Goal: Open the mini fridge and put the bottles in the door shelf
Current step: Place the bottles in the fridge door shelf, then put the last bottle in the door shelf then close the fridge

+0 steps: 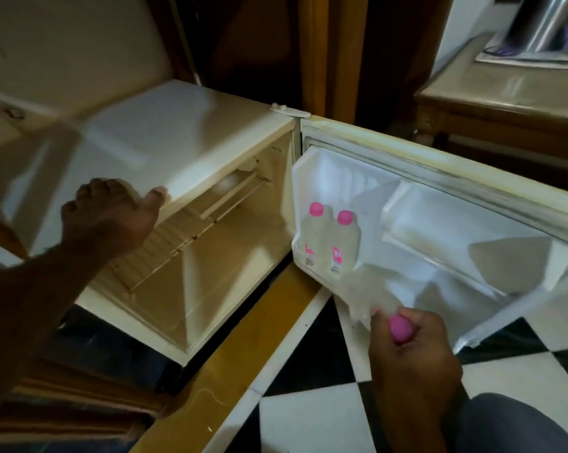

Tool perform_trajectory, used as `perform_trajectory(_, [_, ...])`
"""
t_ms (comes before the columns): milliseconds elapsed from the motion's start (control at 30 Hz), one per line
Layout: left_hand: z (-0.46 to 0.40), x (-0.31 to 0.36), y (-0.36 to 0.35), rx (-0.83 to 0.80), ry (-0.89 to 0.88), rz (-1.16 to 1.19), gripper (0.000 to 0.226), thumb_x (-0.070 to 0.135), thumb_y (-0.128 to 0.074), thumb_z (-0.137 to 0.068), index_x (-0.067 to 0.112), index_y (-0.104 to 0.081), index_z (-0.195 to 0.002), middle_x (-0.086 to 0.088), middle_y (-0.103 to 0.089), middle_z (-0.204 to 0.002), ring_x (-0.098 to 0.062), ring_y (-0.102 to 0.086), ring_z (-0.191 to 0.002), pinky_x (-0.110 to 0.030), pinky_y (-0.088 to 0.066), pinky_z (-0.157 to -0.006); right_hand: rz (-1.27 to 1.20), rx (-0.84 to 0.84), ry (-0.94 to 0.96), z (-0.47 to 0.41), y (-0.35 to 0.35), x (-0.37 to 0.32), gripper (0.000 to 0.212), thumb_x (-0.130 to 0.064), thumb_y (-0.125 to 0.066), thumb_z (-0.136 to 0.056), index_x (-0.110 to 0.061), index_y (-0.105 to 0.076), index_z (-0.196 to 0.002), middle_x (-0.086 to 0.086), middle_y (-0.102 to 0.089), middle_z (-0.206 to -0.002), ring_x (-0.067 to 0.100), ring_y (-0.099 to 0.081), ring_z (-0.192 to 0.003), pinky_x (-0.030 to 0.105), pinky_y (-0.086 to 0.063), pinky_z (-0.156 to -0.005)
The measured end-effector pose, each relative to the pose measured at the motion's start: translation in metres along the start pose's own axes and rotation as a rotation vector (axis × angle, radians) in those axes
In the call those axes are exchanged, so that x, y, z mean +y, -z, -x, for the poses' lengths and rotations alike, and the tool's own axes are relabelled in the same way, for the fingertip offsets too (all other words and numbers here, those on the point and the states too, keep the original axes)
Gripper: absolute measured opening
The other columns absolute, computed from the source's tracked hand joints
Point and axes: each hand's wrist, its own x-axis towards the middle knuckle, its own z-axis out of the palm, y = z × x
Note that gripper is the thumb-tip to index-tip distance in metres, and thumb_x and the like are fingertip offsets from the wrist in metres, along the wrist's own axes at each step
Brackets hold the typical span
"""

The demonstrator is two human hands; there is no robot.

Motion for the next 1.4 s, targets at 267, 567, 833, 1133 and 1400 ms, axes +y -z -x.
perform_trajectory(267, [0.002,0.000,0.005,0.009,-0.035,0.038,0.102,0.080,-0.017,-0.086,-0.007,-0.047,-0.131,-0.033,-0.053,-0.128,-0.047,-0.052,-0.118,-0.057,-0.046,-0.096,0.198,-0.130,0.195,-0.087,-0.089,0.022,0.037,-0.039,-0.059,-0.092,-0.007,-0.058,-0.111,0.016,-0.063,-0.106,0.033,-0.061,-0.098,0.032,-0.046,-0.081])
perform_trajectory(567, [-0.001,0.001,0.002,0.006,-0.013,0.042,0.103,0.081,-0.017,-0.086,-0.004,-0.040,-0.139,-0.032,-0.046,-0.138,-0.046,-0.047,-0.125,-0.057,-0.042,-0.100,-0.024,-0.256,0.028,-0.144,-0.132,0.036,0.082,-0.065,-0.065,-0.078,0.000,-0.054,-0.128,0.019,-0.065,-0.124,0.036,-0.061,-0.116,0.038,-0.048,-0.097])
perform_trajectory(833, [0.001,-0.001,0.003,0.021,-0.028,0.034,0.101,0.078,-0.019,-0.087,-0.005,-0.039,-0.139,-0.033,-0.046,-0.138,-0.046,-0.047,-0.124,-0.056,-0.042,-0.099,0.067,-0.244,0.481,-0.025,-0.108,0.000,0.058,-0.046,-0.063,-0.085,-0.006,-0.045,-0.123,0.014,-0.049,-0.116,0.028,-0.050,-0.105,0.040,-0.054,-0.082])
perform_trajectory(1133, [-0.002,-0.002,-0.001,0.009,-0.022,0.027,0.104,0.081,-0.016,-0.085,-0.004,-0.038,-0.141,-0.032,-0.045,-0.139,-0.046,-0.047,-0.125,-0.056,-0.041,-0.099,0.811,-0.189,0.499,-0.219,-0.067,-0.167,0.035,-0.028,-0.059,-0.088,-0.006,-0.060,-0.115,0.015,-0.060,-0.105,0.034,-0.056,-0.101,0.049,-0.042,-0.096])
perform_trajectory(1400, [0.001,-0.001,0.003,-0.008,-0.008,0.041,0.103,0.080,-0.015,-0.085,-0.003,-0.034,-0.145,-0.030,-0.042,-0.146,-0.044,-0.043,-0.130,-0.055,-0.038,-0.103,0.802,-0.712,0.457,-0.246,-0.050,-0.169,0.031,-0.033,-0.050,-0.097,-0.008,-0.068,-0.098,0.010,-0.069,-0.089,0.024,-0.066,-0.079,0.032,-0.053,-0.065])
